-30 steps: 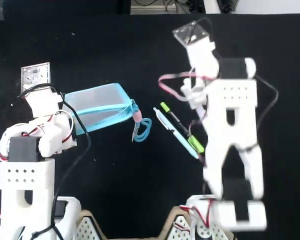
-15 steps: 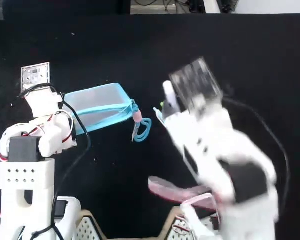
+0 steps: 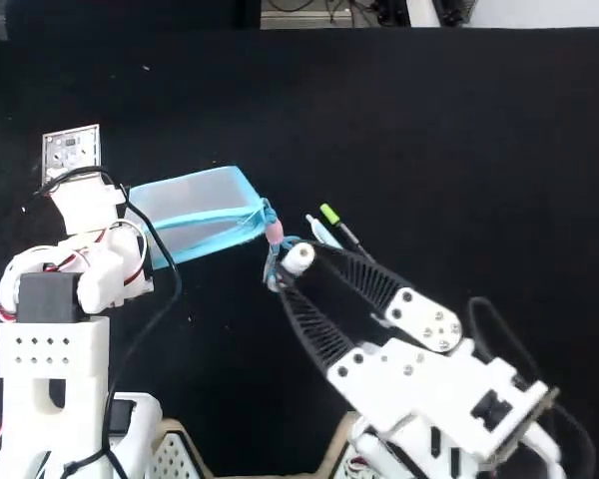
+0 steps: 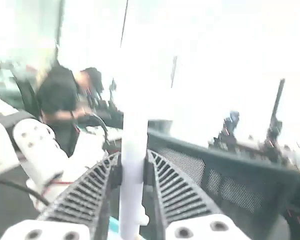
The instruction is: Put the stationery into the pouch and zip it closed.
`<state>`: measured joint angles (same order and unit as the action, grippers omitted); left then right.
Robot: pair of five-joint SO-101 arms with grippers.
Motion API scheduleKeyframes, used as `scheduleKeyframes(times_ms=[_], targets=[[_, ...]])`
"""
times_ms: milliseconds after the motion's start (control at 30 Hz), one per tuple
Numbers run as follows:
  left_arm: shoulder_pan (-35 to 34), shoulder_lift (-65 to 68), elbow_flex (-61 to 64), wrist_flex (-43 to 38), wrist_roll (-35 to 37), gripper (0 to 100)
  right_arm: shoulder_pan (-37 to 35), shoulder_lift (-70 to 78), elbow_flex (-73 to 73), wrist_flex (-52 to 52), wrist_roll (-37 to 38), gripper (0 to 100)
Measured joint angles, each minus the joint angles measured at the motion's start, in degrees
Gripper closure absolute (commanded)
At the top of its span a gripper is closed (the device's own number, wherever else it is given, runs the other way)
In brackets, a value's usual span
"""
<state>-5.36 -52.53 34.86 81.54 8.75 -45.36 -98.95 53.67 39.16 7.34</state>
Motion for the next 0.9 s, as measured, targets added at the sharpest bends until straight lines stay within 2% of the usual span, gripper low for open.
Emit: scheduleKeyframes(times_ms=[233,533,800,900], targets=[[0.0,0.0,0.0,0.0,0.0,97,-0.88,-1.05,14.15,-18.29,0.0,98.8],[0.0,0.0,0.0,0.0,0.0,97,-1.14,-1.85,21.01,-27.08,0.0,98.8],[0.0,0.0,0.0,0.0,0.0,97,-1.14,-1.14,33.23,-44.04,0.0,98.8],[0.0,0.0,0.0,0.0,0.0,97,-1.14,-1.05,34.81,-47.38,2.55,98.8]])
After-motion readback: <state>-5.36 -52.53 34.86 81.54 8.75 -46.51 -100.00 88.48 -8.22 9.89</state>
